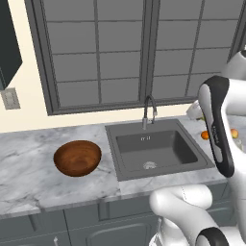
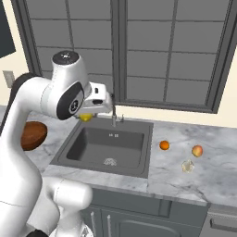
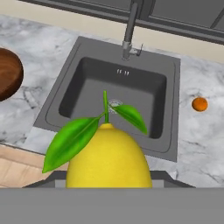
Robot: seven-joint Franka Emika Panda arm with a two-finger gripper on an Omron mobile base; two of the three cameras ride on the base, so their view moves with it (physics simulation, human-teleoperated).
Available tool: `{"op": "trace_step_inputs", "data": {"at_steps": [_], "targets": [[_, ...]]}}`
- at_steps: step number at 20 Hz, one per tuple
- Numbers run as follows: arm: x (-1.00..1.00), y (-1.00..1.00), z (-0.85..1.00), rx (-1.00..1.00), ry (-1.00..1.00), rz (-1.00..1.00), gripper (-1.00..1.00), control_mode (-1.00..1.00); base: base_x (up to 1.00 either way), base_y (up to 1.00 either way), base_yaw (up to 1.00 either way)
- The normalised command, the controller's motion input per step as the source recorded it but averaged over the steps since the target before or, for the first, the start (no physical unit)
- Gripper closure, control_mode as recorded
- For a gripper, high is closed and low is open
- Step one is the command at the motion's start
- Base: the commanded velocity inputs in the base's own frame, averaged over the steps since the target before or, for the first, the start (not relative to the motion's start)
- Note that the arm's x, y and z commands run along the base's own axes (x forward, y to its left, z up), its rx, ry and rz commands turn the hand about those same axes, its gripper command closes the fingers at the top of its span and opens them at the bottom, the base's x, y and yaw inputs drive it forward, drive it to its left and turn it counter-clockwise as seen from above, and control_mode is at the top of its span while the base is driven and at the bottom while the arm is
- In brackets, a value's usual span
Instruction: There is a mixed pile of frozen fruits and vegetables on the counter. Locate all the frozen vegetables and place the items in a bowl on the counter. Take all the frozen fruits and defrost them in a running sink.
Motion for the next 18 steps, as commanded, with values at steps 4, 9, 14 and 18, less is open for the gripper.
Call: {"op": "trace_step_inputs", "data": {"at_steps": [4,9,14,18], "targets": [[0.0,0.2,0.0,-0.01,0.0,0.03,1.0,-1.0,0.0,0.0,0.0],[0.0,0.16,0.09,-0.05,0.0,0.06,1.0,-1.0,0.0,0.0,0.0],[0.0,0.05,0.11,0.0,0.0,0.08,1.0,-1.0,0.0,0.0,0.0],[0.0,0.17,0.05,0.0,0.0,0.1,1.0,-1.0,0.0,0.0,0.0]]}}
